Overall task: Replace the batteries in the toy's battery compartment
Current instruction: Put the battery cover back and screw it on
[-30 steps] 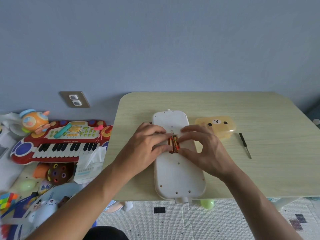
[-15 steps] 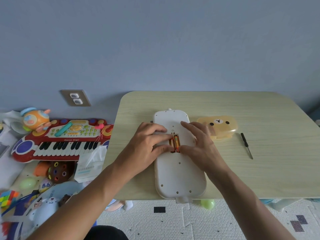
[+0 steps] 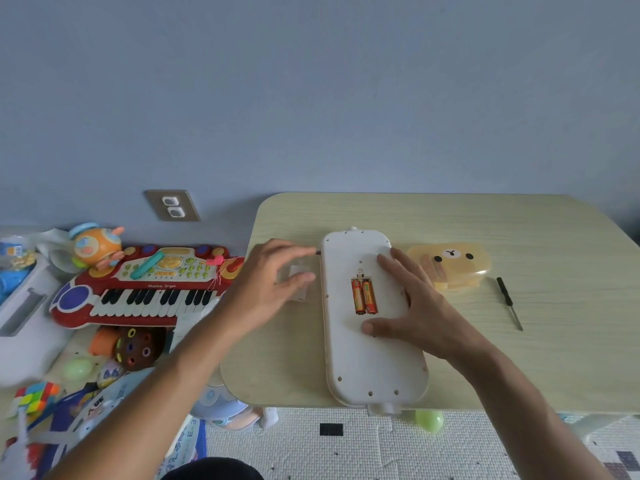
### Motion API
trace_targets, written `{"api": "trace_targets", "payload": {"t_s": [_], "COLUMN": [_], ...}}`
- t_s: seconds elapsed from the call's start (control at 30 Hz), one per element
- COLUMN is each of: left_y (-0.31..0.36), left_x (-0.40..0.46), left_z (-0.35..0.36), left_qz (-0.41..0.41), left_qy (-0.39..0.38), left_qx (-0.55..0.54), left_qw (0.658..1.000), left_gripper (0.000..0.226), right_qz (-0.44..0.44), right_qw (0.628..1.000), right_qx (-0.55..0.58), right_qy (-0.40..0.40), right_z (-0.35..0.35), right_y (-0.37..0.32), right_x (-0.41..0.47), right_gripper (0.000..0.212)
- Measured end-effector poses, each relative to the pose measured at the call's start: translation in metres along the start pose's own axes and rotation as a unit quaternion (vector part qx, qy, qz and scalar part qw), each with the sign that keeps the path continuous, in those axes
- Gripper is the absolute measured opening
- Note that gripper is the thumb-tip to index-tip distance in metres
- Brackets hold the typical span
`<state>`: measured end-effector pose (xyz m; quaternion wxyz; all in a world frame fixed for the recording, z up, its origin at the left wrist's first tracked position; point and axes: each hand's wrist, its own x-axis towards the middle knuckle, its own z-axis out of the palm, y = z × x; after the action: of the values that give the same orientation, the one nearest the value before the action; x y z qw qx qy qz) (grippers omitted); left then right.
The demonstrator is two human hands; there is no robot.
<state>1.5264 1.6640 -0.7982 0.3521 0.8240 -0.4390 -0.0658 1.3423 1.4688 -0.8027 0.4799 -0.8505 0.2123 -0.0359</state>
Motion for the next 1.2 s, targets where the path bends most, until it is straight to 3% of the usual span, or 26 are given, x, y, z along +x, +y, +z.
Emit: {"api": "trace_targets", "payload": {"t_s": [0.07,0.27,0.43,0.6,0.7,0.83,1.2], "left_y": [-0.012,-0.016,-0.01,-0.003,0.027,0.065,0.063], "left_x": [0.002,0.016,0.021,0.023,0.02,0.018,0.017], "left_z": [-0.007,-0.01,-0.007,-0.014,-0.01,0.011,0.027], "left_qz": [-0.04,-0.128,-0.129,-0.164,-0.136,-0.065,-0.041], "left_qy": [0.001,-0.104,-0.104,-0.046,-0.003,-0.051,-0.085], "left_qx": [0.017,0.047,0.038,-0.078,-0.165,-0.233,-0.153], "left_qw": [0.999,0.985,0.985,0.982,0.977,0.969,0.984], "left_gripper": [0.044,0.06,0.038,0.032,0.042,0.041,0.044], "right_qz": [-0.003,-0.001,-0.004,-0.003,-0.003,-0.003,-0.001], "right_qw": [1.0,1.0,1.0,1.0,1.0,1.0,1.0], "right_qx": [-0.002,0.004,-0.005,0.003,0.002,-0.003,0.002], "right_qy": [-0.003,-0.008,-0.014,-0.012,-0.012,-0.01,-0.018], "right_z": [0.0,0.0,-0.001,0.0,0.0,0.0,0.001], "right_y": [0.001,0.0,0.0,0.001,0.001,0.001,0.003], "right_x": [-0.001,-0.003,-0.003,-0.004,-0.004,-0.004,-0.003], "right_gripper": [0.115,0.115,0.116,0.116,0.115,0.115,0.116]}}
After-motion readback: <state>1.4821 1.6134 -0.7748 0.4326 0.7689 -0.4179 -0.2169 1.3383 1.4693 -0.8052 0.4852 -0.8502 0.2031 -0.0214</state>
